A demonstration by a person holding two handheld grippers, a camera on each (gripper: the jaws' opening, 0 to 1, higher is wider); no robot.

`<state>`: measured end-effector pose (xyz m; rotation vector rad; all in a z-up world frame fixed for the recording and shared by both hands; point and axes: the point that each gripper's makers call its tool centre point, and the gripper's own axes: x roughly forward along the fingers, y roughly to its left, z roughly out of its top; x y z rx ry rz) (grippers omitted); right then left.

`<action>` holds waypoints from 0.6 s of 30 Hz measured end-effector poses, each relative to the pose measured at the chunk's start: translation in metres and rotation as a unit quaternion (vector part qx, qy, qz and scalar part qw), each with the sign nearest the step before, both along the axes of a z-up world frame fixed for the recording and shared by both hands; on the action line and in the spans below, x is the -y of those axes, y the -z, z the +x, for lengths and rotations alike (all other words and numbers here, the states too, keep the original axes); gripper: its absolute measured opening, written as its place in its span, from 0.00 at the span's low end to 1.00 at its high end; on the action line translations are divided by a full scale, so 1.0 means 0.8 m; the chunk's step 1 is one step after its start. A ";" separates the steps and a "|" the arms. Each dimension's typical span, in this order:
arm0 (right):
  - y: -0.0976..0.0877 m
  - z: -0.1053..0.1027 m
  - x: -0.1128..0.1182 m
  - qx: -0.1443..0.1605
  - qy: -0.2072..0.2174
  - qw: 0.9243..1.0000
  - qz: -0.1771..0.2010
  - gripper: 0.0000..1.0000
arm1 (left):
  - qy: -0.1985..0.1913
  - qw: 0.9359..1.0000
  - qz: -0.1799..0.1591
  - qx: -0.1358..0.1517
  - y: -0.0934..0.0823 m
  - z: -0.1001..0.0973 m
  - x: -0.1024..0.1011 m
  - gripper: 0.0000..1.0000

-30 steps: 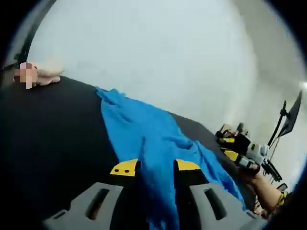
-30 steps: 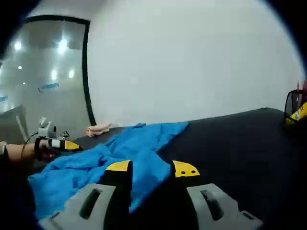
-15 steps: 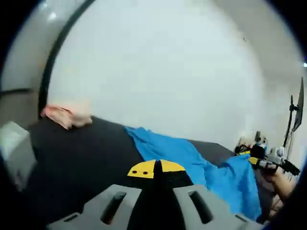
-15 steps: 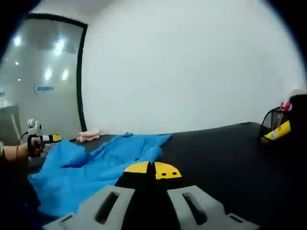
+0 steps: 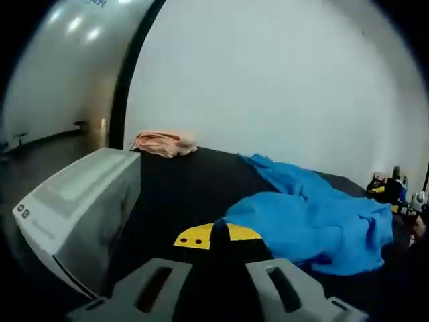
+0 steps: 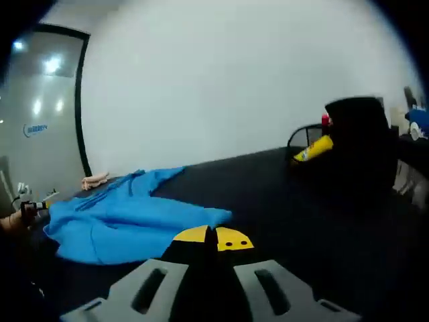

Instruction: Spread out the cloth and fold it

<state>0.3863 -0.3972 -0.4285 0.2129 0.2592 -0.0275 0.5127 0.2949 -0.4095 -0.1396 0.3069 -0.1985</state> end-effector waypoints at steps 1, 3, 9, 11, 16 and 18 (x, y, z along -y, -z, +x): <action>-0.004 0.000 0.002 0.011 0.002 1.000 -0.009 0.00 | -0.006 1.000 -0.008 0.014 -0.006 -0.002 -0.005 0.08; -0.040 0.001 0.003 0.071 0.012 0.997 0.005 0.00 | -0.005 0.998 -0.031 0.049 -0.031 -0.008 -0.006 0.08; -0.133 -0.015 0.018 0.171 0.018 0.984 0.046 0.00 | 0.096 0.991 -0.027 0.089 -0.080 -0.022 0.076 0.14; -0.158 -0.025 0.031 0.186 0.026 0.982 0.035 0.00 | 0.141 0.985 -0.031 0.097 -0.093 -0.027 0.121 0.14; -0.188 -0.029 0.003 0.213 -0.007 0.977 0.011 0.00 | 0.241 0.965 -0.030 0.102 -0.111 -0.041 0.221 0.23; -0.167 -0.023 0.009 0.180 0.026 0.982 -0.058 0.00 | 0.261 0.961 -0.015 0.095 -0.103 -0.043 0.240 0.24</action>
